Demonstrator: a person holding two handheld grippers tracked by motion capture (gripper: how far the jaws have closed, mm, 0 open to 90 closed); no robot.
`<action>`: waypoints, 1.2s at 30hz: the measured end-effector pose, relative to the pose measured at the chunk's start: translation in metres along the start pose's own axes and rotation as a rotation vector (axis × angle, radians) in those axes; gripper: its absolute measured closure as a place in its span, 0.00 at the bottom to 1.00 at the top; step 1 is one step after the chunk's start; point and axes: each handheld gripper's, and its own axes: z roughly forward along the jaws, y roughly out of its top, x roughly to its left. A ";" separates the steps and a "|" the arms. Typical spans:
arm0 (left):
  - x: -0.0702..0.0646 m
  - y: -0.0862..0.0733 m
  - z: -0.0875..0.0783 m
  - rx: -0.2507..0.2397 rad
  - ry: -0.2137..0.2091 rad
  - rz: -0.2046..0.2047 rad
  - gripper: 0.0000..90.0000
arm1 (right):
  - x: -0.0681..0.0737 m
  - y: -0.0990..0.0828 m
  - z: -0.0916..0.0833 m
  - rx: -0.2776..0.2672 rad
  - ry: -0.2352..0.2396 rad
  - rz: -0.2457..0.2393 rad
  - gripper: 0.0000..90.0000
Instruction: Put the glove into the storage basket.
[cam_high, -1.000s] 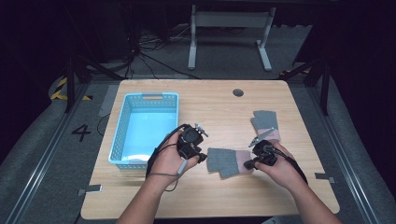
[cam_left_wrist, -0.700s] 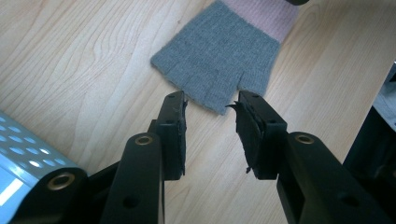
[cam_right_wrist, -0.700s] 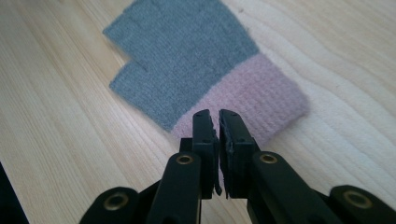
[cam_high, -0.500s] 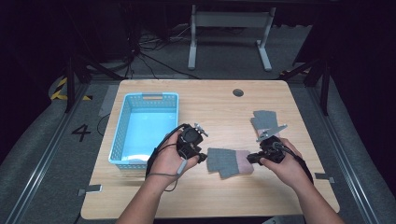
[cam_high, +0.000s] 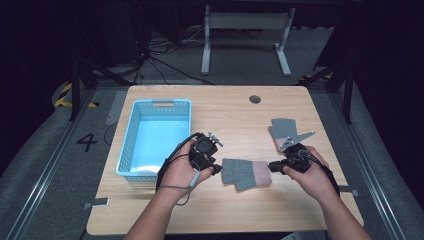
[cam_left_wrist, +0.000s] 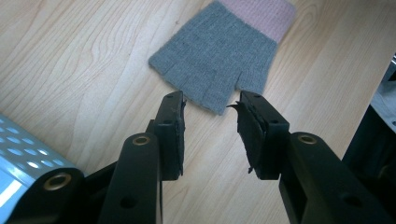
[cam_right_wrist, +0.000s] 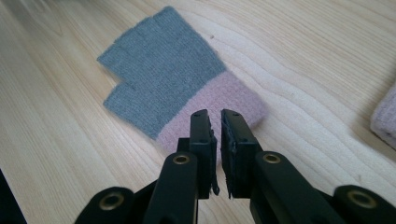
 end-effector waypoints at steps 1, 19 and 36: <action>0.000 0.000 0.000 -0.002 -0.002 -0.001 0.69 | 0.000 0.000 0.000 -0.006 0.000 0.003 0.93; 0.002 -0.004 -0.006 0.000 -0.002 -0.008 0.68 | -0.038 0.029 -0.029 0.003 -0.078 0.076 0.91; 0.003 -0.005 -0.008 -0.002 -0.005 -0.015 0.67 | -0.081 0.036 -0.025 -0.003 -0.136 0.160 0.82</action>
